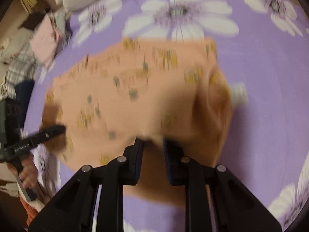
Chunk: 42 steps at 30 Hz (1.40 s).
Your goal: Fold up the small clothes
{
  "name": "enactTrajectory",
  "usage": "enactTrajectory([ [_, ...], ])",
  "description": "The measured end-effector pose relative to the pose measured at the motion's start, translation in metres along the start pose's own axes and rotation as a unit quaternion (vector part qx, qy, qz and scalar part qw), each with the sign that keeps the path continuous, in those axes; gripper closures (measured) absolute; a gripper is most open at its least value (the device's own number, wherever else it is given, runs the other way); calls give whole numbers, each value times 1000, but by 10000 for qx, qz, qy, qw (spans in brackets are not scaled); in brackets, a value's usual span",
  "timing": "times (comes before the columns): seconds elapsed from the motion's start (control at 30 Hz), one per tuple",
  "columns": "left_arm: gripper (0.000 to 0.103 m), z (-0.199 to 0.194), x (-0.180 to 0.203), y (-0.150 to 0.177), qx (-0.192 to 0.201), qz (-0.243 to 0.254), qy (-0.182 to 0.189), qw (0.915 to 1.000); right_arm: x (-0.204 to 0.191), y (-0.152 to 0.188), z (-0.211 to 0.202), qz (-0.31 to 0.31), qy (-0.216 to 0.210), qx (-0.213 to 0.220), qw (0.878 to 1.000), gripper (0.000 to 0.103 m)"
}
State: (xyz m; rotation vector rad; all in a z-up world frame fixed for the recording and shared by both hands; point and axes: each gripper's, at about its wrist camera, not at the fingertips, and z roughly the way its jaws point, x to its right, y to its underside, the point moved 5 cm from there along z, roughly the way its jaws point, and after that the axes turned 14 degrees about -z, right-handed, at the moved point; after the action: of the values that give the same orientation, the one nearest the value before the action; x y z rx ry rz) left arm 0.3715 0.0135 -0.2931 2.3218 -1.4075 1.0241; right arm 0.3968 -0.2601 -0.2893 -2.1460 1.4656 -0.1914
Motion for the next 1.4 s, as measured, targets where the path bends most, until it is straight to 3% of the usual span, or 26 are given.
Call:
enactTrajectory([
  [0.07, 74, -14, -4, -35, 696, -550, 79, 9960, 15, -25, -1, 54, 643, 560, 9963, 84],
  [0.1, 74, -28, -8, -50, 1063, -813, 67, 9910, 25, -36, -4, 101, 1154, 661, 9911, 84],
  [0.13, 74, -42, -10, -57, 1310, -935, 137, 9869, 35, -41, -9, 250, 1408, 686, 9873, 81],
  [0.17, 74, -62, -10, -58, 1603, -959, 358, 9817, 41, -41, -20, 469, 1340, 879, 9860, 80],
  [0.23, 62, -88, -10, -53, 1934, -755, 637, 9761, 43, -38, -43, 694, 783, 1469, 9836, 79],
  [0.33, 40, -113, -19, -38, 2191, -701, 253, 9729, 39, -22, -60, 806, 399, 1412, 9859, 76],
  [0.37, 35, -115, -22, -32, 2129, -694, 138, 9745, 38, -13, -64, 877, 356, 1315, 9868, 70],
  [0.47, 34, -108, -28, -7, 1439, -619, 99, 9876, 37, 10, -71, 1363, 146, 1220, 9830, 56],
  [0.53, 30, -103, -31, 16, 914, -758, 399, 9921, 44, 25, -69, 1869, -115, 1006, 9771, 41],
  [0.6, 14, -93, -33, 35, 357, -1024, 432, 9932, 47, 49, -71, 2738, -173, 512, 9603, 39],
  [0.7, 14, -84, -36, 72, -189, -1174, 930, 9885, 38, 88, -76, 3094, -486, 101, 9496, 37],
  [0.73, 14, -77, -36, 80, -412, -1179, 914, 9880, 31, 98, -74, 3153, -652, -5, 9468, 37],
  [0.87, 14, -38, -36, 93, -985, -1212, 1071, 9819, -13, 125, -32, 3351, -2021, -460, 9191, 36],
  [0.93, 14, -23, -34, 88, -812, -1273, 1188, 9814, -23, 119, -20, 3435, -2224, -192, 9122, 36],
  [1.07, 14, -20, -17, 71, -149, -911, 1228, 9881, -26, 104, -21, 3536, -1934, 681, 9127, 36],
  [1.13, 14, -7, -11, 61, 176, -668, 1117, 9913, -23, 99, -17, 3553, -1913, 931, 9102, 36],
  [1.23, 14, 6, 1, 44, 586, -630, 847, 9927, -10, 89, -8, 3747, -2062, 1227, 8956, 39],
  [1.27, 16, 9, 2, 39, 668, -676, 759, 9926, -6, 84, -7, 3772, -2122, 1293, 8922, 39],
  [1.33, 40, 14, 0, 26, 1096, -826, 419, 9897, -5, 71, -1, 3665, -2104, 1351, 8962, 44],
  [1.37, 64, 15, -7, 23, 1240, -921, 168, 9879, -6, 67, 3, 3507, -1961, 1355, 9057, 65],
  [1.4, 76, 17, -11, 20, 1439, -1015, -51, 9844, -4, 67, 8, 3329, -1615, 1281, 9201, 92],
])
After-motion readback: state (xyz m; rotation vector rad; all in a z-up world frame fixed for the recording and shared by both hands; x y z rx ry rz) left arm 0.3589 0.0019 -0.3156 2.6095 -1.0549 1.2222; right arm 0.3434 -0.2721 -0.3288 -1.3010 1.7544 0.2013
